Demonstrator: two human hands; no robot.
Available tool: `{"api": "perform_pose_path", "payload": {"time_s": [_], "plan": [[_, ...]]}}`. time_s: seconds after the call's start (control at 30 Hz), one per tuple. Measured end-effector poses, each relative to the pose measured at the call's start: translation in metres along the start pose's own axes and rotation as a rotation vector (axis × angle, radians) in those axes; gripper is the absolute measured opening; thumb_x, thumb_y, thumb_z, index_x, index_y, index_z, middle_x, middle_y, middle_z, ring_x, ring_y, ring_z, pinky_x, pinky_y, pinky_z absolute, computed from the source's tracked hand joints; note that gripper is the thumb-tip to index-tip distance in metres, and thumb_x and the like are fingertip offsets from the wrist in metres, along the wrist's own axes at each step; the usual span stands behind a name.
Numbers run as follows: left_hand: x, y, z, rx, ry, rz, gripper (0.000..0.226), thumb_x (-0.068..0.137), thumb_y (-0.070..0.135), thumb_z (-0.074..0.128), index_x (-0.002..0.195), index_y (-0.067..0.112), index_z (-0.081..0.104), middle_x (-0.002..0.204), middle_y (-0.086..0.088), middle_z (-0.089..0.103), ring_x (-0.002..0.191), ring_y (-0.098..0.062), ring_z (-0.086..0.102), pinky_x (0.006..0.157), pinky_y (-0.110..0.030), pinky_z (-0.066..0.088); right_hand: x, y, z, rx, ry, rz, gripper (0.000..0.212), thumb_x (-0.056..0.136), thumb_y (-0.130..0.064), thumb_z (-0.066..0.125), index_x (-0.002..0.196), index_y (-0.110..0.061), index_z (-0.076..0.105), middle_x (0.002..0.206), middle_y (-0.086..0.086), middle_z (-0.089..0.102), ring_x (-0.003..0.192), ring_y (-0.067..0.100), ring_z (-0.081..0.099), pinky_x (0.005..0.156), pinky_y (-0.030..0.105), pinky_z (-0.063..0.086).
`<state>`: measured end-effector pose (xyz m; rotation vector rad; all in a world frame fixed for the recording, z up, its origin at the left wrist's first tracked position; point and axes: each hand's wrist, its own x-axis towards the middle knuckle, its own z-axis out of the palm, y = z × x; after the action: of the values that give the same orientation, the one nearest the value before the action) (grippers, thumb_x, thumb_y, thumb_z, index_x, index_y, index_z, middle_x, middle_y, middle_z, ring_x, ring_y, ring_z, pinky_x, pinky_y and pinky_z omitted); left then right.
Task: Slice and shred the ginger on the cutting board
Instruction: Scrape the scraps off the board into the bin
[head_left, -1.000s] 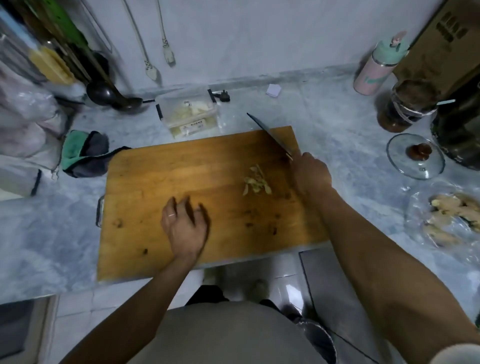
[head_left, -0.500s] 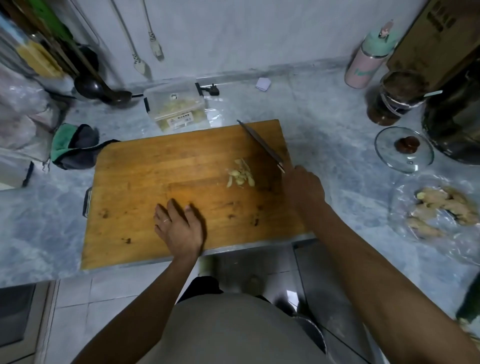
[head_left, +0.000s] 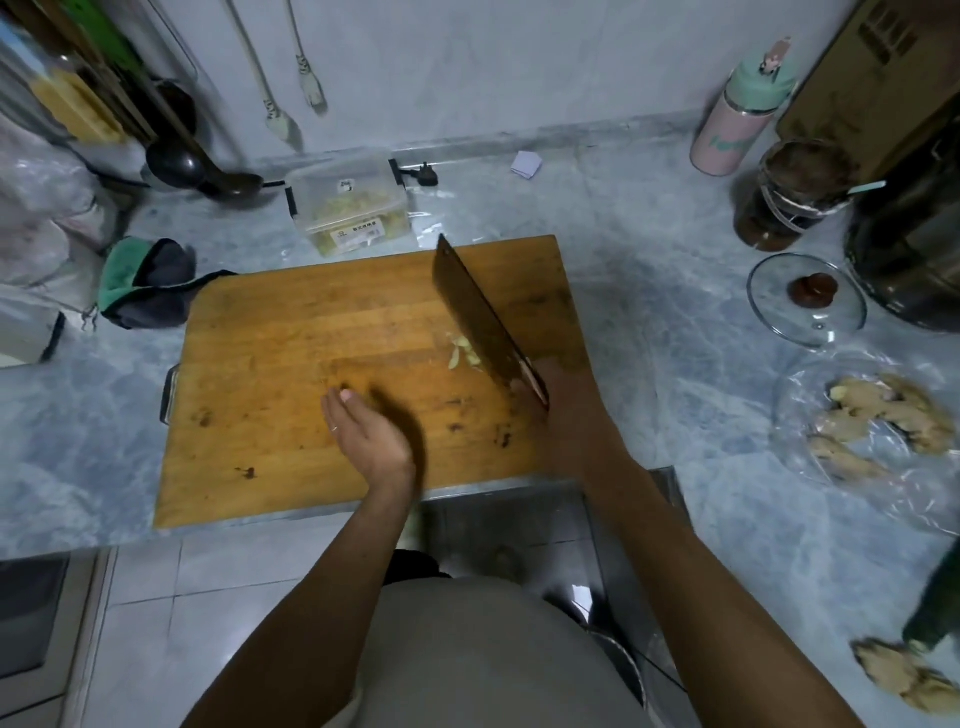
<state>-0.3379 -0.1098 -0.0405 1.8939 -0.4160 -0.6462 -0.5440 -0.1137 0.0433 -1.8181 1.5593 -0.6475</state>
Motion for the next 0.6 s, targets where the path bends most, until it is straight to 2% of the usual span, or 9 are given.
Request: {"api": "perform_pose_path", "payload": {"time_s": [0.07, 0.13, 0.2, 0.27, 0.37, 0.43, 0.5, 0.6], "plan": [[0.012, -0.002, -0.019, -0.088, 0.087, -0.062, 0.059, 0.103, 0.049, 0.030, 0.152, 0.015, 0.036, 0.158, -0.006, 0.035, 0.146, -0.022, 0.030, 0.122, -0.040, 0.021, 0.003, -0.010, 0.013, 0.024, -0.137, -0.043, 0.028, 0.105, -0.033, 0.053, 0.105, -0.007, 0.064, 0.079, 0.004, 0.063, 0.070, 0.018, 0.060, 0.062, 0.028, 0.045], [0.020, -0.003, -0.037, -0.153, 0.161, -0.092, 0.055, 0.105, 0.045, 0.033, 0.150, 0.016, 0.040, 0.154, -0.006, 0.041, 0.142, -0.021, 0.036, 0.119, -0.036, 0.026, 0.005, -0.017, 0.031, 0.081, -0.304, -0.063, 0.029, 0.104, -0.031, 0.055, 0.090, -0.007, 0.062, 0.072, 0.003, 0.058, 0.063, 0.012, 0.053, 0.054, 0.025, 0.035], [0.026, -0.002, -0.053, -0.172, 0.243, -0.109, 0.053, 0.105, 0.045, 0.033, 0.148, 0.017, 0.044, 0.150, -0.007, 0.045, 0.137, -0.021, 0.041, 0.117, -0.036, 0.029, 0.005, -0.018, 0.050, 0.086, -0.432, -0.065, 0.034, 0.104, -0.030, 0.055, 0.073, -0.017, 0.051, 0.066, -0.003, 0.048, 0.059, 0.009, 0.045, 0.053, 0.028, 0.030], [0.030, -0.003, -0.066, -0.158, 0.285, -0.108, 0.054, 0.104, 0.047, 0.032, 0.148, 0.018, 0.044, 0.149, -0.007, 0.046, 0.137, -0.022, 0.041, 0.117, -0.037, 0.029, 0.005, -0.017, 0.061, 0.060, -0.505, -0.071, 0.040, 0.104, -0.031, 0.055, 0.066, -0.027, 0.041, 0.063, -0.005, 0.043, 0.057, 0.008, 0.042, 0.052, 0.029, 0.028], [0.026, -0.005, -0.073, -0.122, 0.259, -0.084, 0.054, 0.105, 0.047, 0.031, 0.149, 0.018, 0.042, 0.151, -0.007, 0.043, 0.139, -0.023, 0.039, 0.116, -0.035, 0.029, 0.013, -0.011, 0.060, 0.026, -0.499, -0.070, 0.039, 0.104, -0.031, 0.054, 0.068, -0.029, 0.041, 0.067, -0.007, 0.045, 0.062, 0.009, 0.044, 0.052, 0.024, 0.027], [0.020, -0.003, -0.070, -0.067, 0.214, -0.060, 0.053, 0.106, 0.046, 0.030, 0.149, 0.018, 0.041, 0.152, -0.007, 0.043, 0.139, -0.024, 0.038, 0.116, -0.036, 0.028, 0.023, 0.000, 0.049, 0.013, -0.451, -0.047, 0.033, 0.105, -0.030, 0.053, 0.073, -0.022, 0.048, 0.071, -0.005, 0.048, 0.065, 0.009, 0.046, 0.054, 0.021, 0.028], [0.014, -0.002, -0.065, 0.012, 0.140, -0.028, 0.052, 0.106, 0.045, 0.029, 0.148, 0.017, 0.043, 0.151, -0.007, 0.043, 0.140, -0.025, 0.037, 0.116, -0.035, 0.027, 0.035, 0.013, 0.033, -0.044, -0.374, -0.023, 0.031, 0.105, -0.030, 0.052, 0.075, -0.022, 0.048, 0.069, -0.008, 0.049, 0.062, 0.003, 0.046, 0.054, 0.015, 0.029], [0.009, -0.002, -0.054, 0.198, -0.010, 0.042, 0.053, 0.108, 0.042, 0.025, 0.149, 0.011, 0.040, 0.158, -0.009, 0.033, 0.148, -0.025, 0.022, 0.119, -0.034, 0.015, 0.051, 0.022, 0.012, -0.184, -0.291, 0.023, 0.027, 0.106, -0.033, 0.047, 0.087, -0.015, 0.054, 0.076, -0.003, 0.054, 0.066, 0.010, 0.049, 0.056, 0.021, 0.033]]}}
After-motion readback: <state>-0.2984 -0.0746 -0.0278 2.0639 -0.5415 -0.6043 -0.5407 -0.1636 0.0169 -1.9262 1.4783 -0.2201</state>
